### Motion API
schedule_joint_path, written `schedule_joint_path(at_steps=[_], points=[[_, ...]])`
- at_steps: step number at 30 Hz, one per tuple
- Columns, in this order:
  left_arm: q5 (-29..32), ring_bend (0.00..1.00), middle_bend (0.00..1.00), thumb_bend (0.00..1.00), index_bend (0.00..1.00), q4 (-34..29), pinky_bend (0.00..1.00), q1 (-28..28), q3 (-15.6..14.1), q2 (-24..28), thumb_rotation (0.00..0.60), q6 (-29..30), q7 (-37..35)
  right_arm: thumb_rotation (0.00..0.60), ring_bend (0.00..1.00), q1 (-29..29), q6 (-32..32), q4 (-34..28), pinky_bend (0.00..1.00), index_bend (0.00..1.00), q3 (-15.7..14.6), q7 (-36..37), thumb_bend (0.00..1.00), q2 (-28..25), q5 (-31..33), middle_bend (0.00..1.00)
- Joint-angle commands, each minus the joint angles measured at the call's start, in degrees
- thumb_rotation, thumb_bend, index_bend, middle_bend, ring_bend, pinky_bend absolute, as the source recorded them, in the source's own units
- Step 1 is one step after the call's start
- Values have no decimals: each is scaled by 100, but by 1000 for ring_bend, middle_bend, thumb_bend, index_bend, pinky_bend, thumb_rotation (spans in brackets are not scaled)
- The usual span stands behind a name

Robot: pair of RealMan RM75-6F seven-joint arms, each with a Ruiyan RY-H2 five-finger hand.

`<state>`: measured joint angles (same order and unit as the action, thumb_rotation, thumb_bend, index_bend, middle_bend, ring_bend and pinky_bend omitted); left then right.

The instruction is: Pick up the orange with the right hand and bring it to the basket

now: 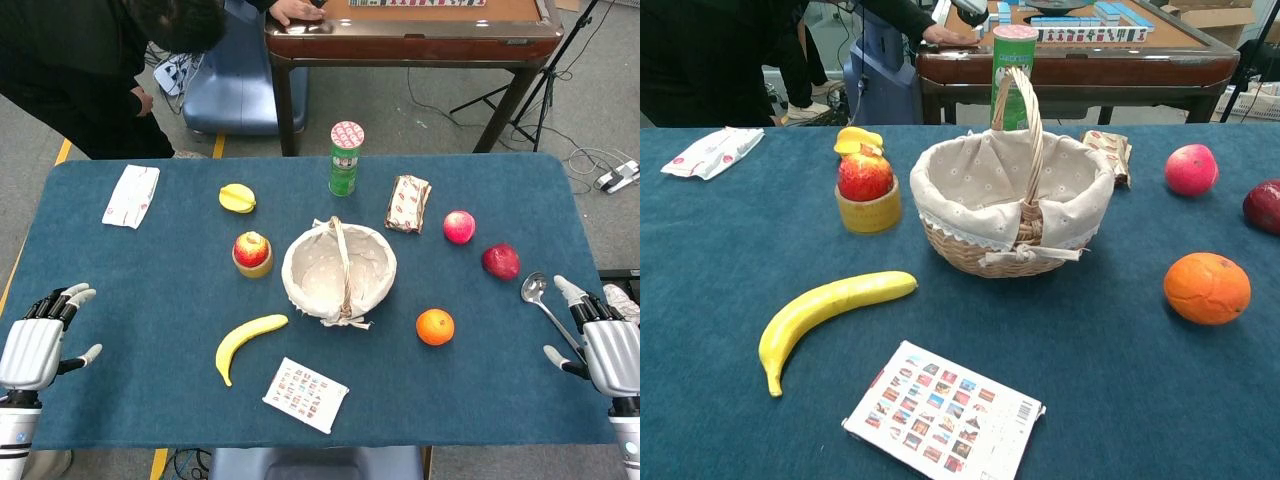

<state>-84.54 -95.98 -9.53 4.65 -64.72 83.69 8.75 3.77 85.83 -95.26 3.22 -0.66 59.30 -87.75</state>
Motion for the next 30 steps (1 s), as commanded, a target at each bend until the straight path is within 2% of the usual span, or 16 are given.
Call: schedule_joint_path(at_steps=[1, 8, 12, 19, 30], points=[[-1, 168, 195, 171, 269, 5, 234, -2, -4, -2, 600, -4, -3, 600, 191, -4, 47, 30, 371, 82, 0, 29, 117, 18, -54, 176], [5, 169, 195, 171, 270, 6, 234, -7, -2, -3, 600, -9, -12, 600, 191, 22, 94, 68, 371, 82, 10, 41, 118, 54, -156, 176], [6, 168, 195, 171, 270, 5, 234, -10, -6, -1, 600, -15, -7, 600, 184, 115, -106, -37, 371, 41, -23, -57, 118, 41, -164, 136], [-14, 169, 195, 171, 270, -8, 234, 13, -14, 12, 600, 32, -26, 600, 137, 575, -990, -418, 355, 0, -86, -355, 97, -49, -130, 81], [5, 169, 195, 171, 270, -26, 234, 84, -32, 48, 600, 109, -29, 600, 112, 1372, -2359, -436, 342, 0, -76, -729, 78, 219, 189, 81]])
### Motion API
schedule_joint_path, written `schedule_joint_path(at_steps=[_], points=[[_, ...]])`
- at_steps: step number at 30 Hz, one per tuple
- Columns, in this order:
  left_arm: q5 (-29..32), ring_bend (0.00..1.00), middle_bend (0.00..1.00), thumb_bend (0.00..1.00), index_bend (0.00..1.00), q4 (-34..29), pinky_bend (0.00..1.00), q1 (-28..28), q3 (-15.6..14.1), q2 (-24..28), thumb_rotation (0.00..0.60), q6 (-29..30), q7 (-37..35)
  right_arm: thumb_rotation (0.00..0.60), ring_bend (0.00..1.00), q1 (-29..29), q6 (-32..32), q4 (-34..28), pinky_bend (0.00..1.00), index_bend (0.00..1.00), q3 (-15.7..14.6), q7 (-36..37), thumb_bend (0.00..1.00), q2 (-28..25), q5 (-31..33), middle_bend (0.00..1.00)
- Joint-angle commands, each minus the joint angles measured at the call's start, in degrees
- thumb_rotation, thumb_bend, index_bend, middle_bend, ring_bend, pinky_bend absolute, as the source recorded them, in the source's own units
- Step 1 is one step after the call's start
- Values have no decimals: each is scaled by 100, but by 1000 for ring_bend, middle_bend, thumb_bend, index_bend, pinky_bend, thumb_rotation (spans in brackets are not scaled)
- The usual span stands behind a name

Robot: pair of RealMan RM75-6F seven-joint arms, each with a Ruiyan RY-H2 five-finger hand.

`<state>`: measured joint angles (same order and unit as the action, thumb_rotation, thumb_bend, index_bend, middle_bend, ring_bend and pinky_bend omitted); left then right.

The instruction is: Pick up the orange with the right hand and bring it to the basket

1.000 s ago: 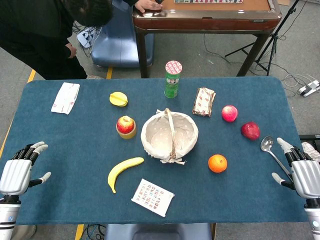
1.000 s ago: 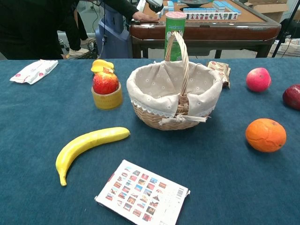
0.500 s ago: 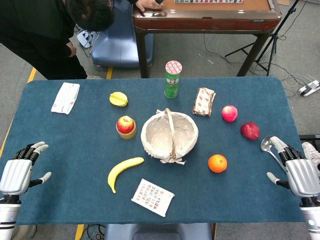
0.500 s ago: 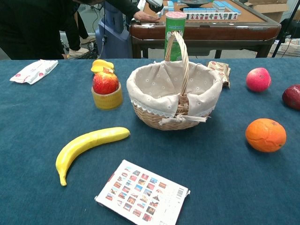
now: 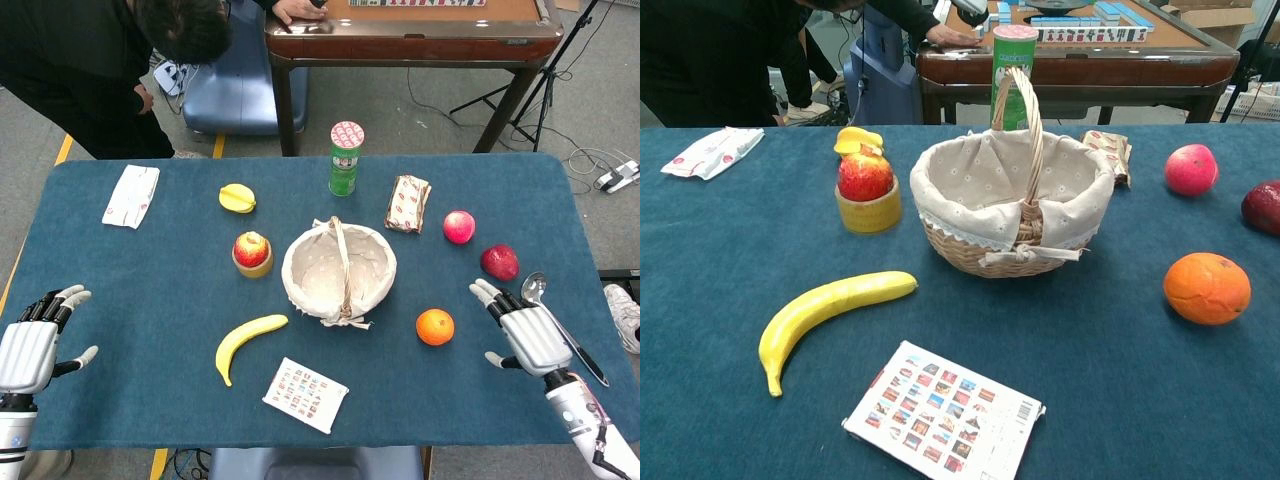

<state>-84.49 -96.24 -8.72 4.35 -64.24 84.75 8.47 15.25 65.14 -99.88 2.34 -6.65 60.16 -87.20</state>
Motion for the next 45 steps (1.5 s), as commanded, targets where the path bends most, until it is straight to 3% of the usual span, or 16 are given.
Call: schedule_joint_path(at_steps=[1, 23, 25, 30, 34, 39, 45], points=[[-4, 169, 195, 171, 270, 2, 234, 7, -5, 0, 600, 7, -2, 600, 112, 291, -394, 58, 342, 0, 19, -168, 78, 199, 189, 81], [84, 168, 195, 171, 270, 70, 234, 54, -16, -13, 600, -20, -22, 600, 115, 1068, -1422, 1061, 343, 9, 5, -349, 110, 1338, 782, 127], [76, 168, 195, 171, 269, 71, 234, 58, -19, -14, 600, -14, -26, 600, 139, 1099, -1392, 1167, 365, 52, 27, -290, 148, 1432, 778, 163], [76, 169, 195, 171, 270, 77, 234, 71, -13, -3, 600, 4, -47, 600, 278, 1133, -1306, 1383, 539, 307, 18, -220, 260, 1568, 737, 325], [87, 169, 195, 171, 270, 84, 234, 86, -12, 4, 600, 14, -60, 600, 332, 1107, -1136, 1373, 621, 401, 2, -76, 275, 1468, 628, 364], [98, 168, 195, 171, 270, 67, 234, 89, -4, 29, 600, 11, -59, 600, 352, 1017, -658, 926, 636, 406, 132, 255, 275, 908, 426, 373], [42, 169, 195, 171, 269, 37, 234, 79, -5, 11, 600, 28, -31, 600, 360, 1140, -512, 450, 639, 407, 423, 557, 276, 315, 430, 377]])
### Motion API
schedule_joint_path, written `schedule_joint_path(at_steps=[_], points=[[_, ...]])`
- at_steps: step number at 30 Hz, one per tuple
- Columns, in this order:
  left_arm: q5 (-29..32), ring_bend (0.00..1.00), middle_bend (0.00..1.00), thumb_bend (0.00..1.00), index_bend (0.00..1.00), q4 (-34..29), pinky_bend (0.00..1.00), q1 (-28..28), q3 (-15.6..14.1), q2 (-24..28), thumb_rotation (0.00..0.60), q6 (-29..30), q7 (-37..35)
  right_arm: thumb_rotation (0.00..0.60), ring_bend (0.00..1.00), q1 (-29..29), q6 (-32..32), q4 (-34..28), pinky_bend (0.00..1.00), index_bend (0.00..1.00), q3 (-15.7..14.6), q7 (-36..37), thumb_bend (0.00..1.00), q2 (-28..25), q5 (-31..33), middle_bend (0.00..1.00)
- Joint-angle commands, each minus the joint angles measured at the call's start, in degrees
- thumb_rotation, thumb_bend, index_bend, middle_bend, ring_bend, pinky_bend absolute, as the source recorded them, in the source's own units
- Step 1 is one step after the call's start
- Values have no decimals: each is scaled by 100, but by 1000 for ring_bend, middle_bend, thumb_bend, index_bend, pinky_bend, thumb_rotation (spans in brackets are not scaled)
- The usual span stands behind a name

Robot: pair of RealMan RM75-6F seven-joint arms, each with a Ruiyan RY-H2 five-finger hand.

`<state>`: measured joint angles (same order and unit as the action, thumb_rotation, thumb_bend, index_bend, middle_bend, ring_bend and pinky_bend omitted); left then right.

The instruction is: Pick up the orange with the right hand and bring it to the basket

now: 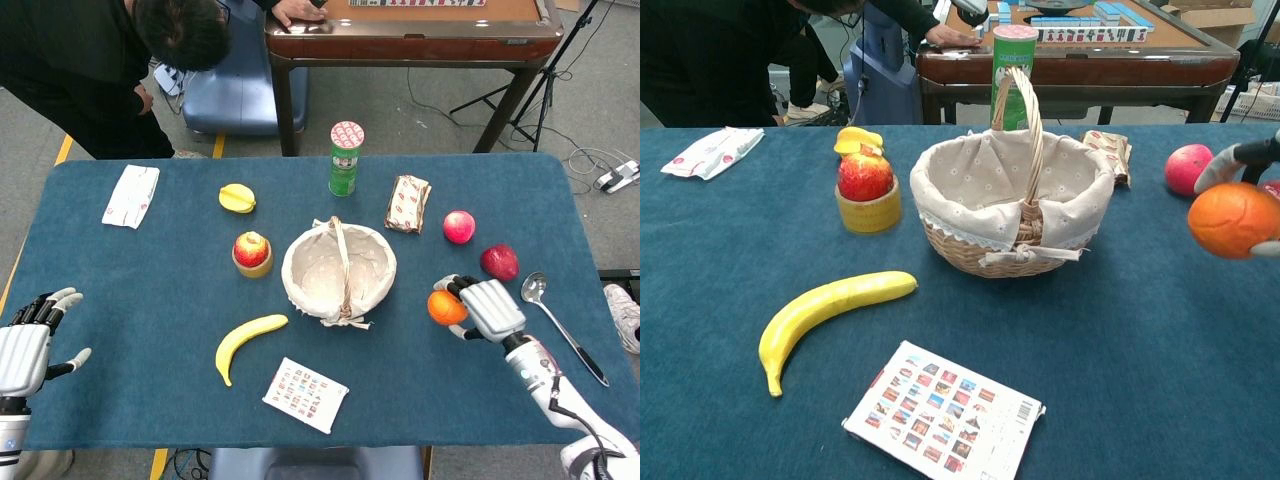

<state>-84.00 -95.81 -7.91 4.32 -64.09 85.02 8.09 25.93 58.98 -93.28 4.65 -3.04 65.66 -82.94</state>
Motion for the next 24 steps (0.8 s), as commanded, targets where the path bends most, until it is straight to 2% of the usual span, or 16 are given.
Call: schedule_joint_path(at_steps=[1, 7, 17, 20, 24], points=[[-8, 169, 195, 171, 270, -6, 234, -2, -2, -4, 600, 2, 8, 600, 360, 108, 103, -238, 639, 407, 252, 237, 276, -273, 34, 377], [-8, 169, 195, 171, 270, 1, 233, 17, -2, 2, 600, 27, -1, 600, 360, 517, -227, -238, 639, 407, 611, 285, 276, -216, 399, 370], [2, 168, 195, 171, 270, 16, 234, 50, -8, 7, 600, 53, -6, 600, 351, 1135, -726, -152, 638, 402, 827, 35, 275, 314, 790, 329], [4, 169, 195, 171, 270, 22, 233, 53, -8, 2, 600, 52, -7, 600, 317, 1259, -828, -101, 624, 357, 847, 11, 275, 463, 909, 305], [-11, 169, 195, 171, 270, 27, 234, 55, -9, -5, 600, 59, -15, 600, 251, 1360, -925, -5, 579, 221, 833, 48, 272, 615, 1014, 243]])
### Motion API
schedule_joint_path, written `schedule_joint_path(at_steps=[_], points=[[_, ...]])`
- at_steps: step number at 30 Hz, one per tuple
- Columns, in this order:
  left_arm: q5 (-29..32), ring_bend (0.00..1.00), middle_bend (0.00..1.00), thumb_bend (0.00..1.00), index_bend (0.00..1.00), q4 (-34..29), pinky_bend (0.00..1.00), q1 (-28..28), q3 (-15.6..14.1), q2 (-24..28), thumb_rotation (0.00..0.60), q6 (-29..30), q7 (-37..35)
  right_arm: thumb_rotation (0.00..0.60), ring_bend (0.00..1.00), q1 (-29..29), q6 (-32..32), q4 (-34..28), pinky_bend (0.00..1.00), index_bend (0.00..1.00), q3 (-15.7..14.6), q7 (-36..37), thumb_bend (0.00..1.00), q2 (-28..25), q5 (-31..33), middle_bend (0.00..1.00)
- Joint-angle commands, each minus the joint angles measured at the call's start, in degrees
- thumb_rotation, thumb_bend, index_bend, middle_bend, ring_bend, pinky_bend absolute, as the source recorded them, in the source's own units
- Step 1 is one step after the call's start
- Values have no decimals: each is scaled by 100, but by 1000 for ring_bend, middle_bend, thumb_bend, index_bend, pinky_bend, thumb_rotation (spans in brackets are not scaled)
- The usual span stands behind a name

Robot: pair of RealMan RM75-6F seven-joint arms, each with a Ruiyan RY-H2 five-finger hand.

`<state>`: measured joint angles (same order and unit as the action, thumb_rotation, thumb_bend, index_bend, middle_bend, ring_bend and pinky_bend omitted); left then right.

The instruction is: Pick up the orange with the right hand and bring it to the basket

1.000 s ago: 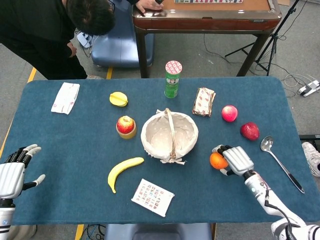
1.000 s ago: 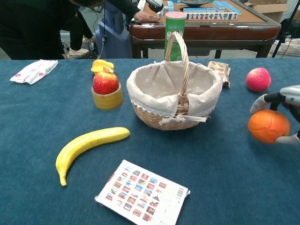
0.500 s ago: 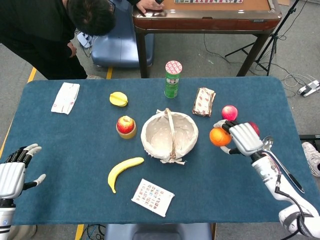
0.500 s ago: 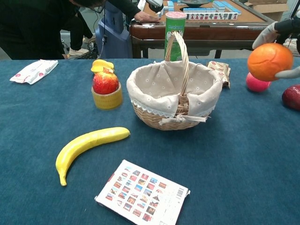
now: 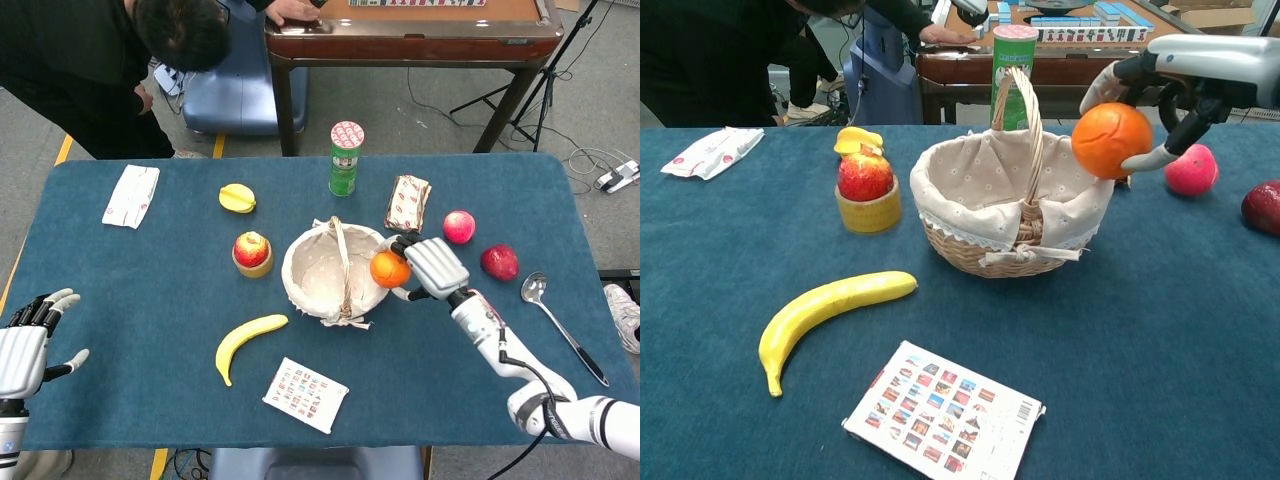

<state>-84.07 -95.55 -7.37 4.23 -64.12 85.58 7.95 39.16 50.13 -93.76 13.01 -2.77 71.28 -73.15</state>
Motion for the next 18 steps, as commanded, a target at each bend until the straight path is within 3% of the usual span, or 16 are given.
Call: schedule_joint_path(at_steps=[1, 7, 18], points=[[-13, 169, 195, 171, 270, 0, 234, 1, -2, -1, 600, 5, -4, 600, 235, 57, -55, 61, 564, 190, -2, 49, 270, 77, 57, 225], [-26, 168, 195, 171, 270, 37, 234, -9, 0, -12, 600, -12, -50, 600, 154, 133, -57, 123, 479, 60, -6, 112, 265, 139, 80, 135], [20, 169, 195, 171, 270, 40, 234, 2, 15, 16, 600, -22, -67, 600, 148, -177, 375, -205, 455, 56, -185, -23, 265, -333, 15, 128]])
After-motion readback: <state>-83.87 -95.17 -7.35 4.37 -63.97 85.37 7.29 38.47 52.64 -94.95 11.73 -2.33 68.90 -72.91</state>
